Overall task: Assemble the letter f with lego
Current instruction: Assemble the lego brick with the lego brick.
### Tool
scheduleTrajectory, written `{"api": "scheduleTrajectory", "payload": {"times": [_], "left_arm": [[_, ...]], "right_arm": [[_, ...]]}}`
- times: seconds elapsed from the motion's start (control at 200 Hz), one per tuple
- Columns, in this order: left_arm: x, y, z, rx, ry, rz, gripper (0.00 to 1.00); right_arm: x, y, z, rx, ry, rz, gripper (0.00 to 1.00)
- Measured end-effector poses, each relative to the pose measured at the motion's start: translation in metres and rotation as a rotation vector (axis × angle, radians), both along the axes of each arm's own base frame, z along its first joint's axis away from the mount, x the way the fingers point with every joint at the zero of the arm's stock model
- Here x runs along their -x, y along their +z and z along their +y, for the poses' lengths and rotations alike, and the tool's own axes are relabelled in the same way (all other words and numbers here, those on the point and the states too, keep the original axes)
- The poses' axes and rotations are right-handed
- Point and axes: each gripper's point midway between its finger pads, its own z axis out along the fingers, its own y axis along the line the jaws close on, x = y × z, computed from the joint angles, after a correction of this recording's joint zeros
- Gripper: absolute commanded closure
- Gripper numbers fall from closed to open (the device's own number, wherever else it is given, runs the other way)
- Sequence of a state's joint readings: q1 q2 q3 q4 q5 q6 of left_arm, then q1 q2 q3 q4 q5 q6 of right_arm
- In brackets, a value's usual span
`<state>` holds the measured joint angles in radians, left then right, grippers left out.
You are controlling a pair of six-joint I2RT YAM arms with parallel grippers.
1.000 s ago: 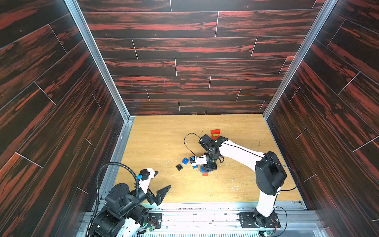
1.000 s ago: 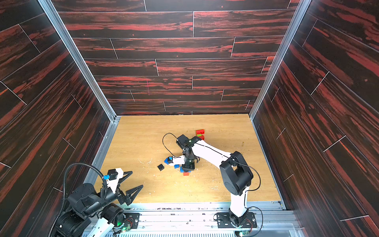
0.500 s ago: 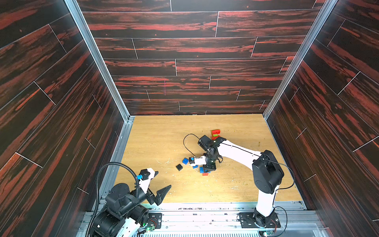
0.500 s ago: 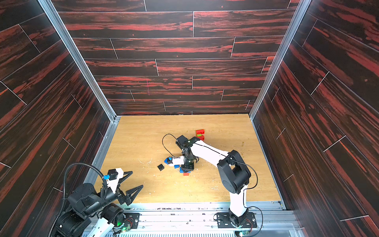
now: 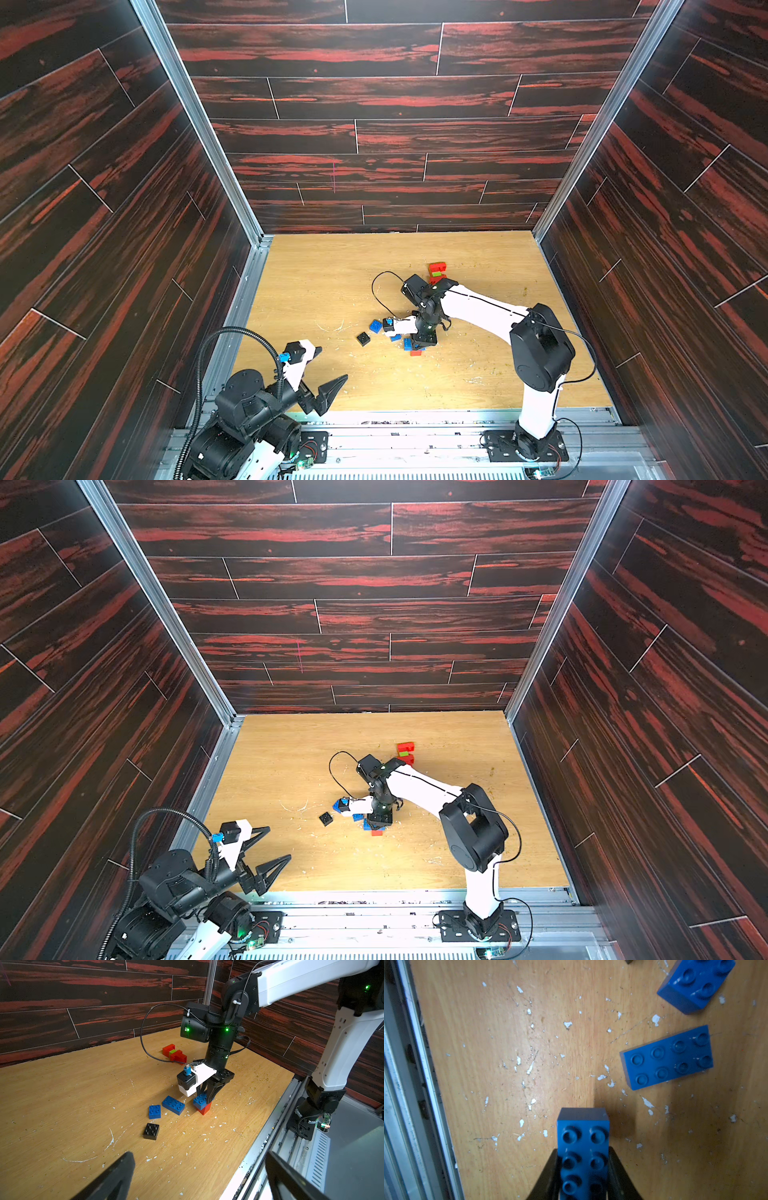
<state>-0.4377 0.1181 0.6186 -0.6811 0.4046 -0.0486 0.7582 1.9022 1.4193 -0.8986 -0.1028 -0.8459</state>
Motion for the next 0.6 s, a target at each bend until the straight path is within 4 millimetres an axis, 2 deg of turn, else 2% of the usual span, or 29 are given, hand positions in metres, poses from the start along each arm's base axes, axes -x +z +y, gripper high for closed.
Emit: {"api": "scheduleTrajectory", "payload": {"times": [0.601], "left_arm": [[0.0,0.0,0.0,0.0,0.0,0.0,0.0]], "right_arm": [[0.0007,-0.0004,-0.0043,-0.015,-0.024,-0.008,1.0]]}}
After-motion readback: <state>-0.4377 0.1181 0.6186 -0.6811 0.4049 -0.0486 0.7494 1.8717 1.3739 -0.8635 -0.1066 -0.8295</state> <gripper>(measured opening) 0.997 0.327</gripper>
